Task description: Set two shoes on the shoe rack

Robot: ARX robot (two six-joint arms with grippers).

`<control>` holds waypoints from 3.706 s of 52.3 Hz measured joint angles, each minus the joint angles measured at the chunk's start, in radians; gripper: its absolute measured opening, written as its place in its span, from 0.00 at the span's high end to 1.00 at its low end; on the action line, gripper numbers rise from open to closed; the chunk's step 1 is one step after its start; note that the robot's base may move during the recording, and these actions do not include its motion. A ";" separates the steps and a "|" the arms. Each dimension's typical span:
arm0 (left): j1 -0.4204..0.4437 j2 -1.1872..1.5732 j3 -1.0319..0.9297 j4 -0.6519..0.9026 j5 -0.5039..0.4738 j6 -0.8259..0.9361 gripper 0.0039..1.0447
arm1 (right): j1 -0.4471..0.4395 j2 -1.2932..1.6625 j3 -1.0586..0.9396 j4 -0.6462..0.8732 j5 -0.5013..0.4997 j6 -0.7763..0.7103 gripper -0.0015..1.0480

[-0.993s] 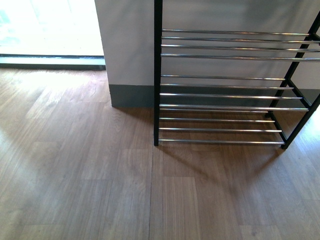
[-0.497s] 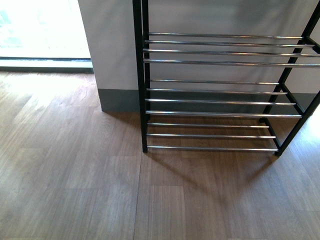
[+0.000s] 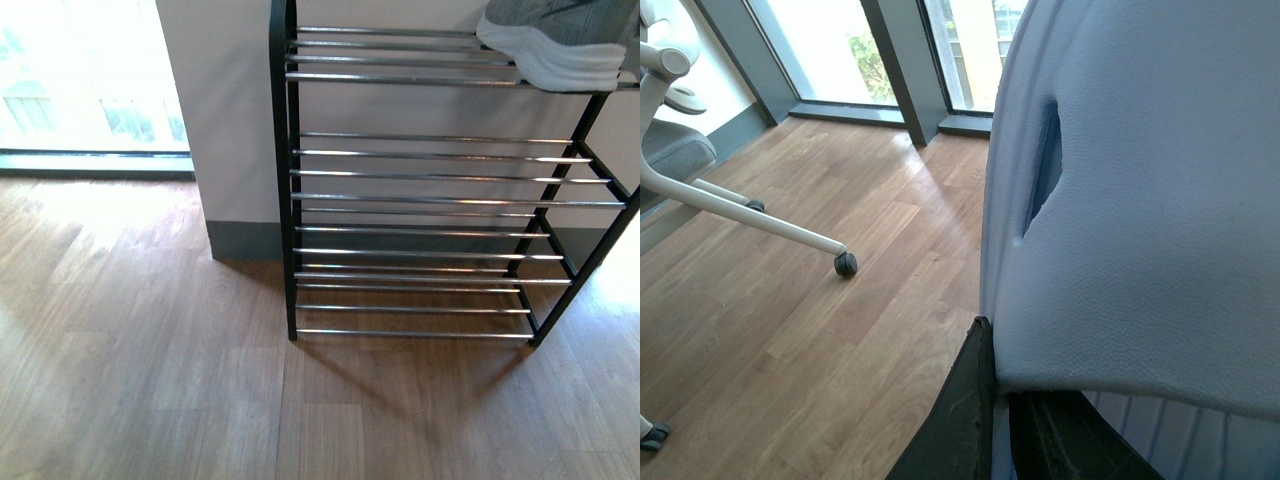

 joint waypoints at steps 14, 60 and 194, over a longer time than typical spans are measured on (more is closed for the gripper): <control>0.000 0.000 0.000 0.000 0.000 0.003 0.98 | 0.000 0.000 0.001 0.000 0.000 0.000 0.98; 0.000 0.001 0.000 0.000 0.002 0.003 0.98 | 0.000 0.000 0.001 0.000 -0.001 0.000 0.98; 0.000 0.001 0.000 0.000 0.000 0.003 0.98 | 0.275 2.132 1.534 -0.005 0.474 0.429 0.98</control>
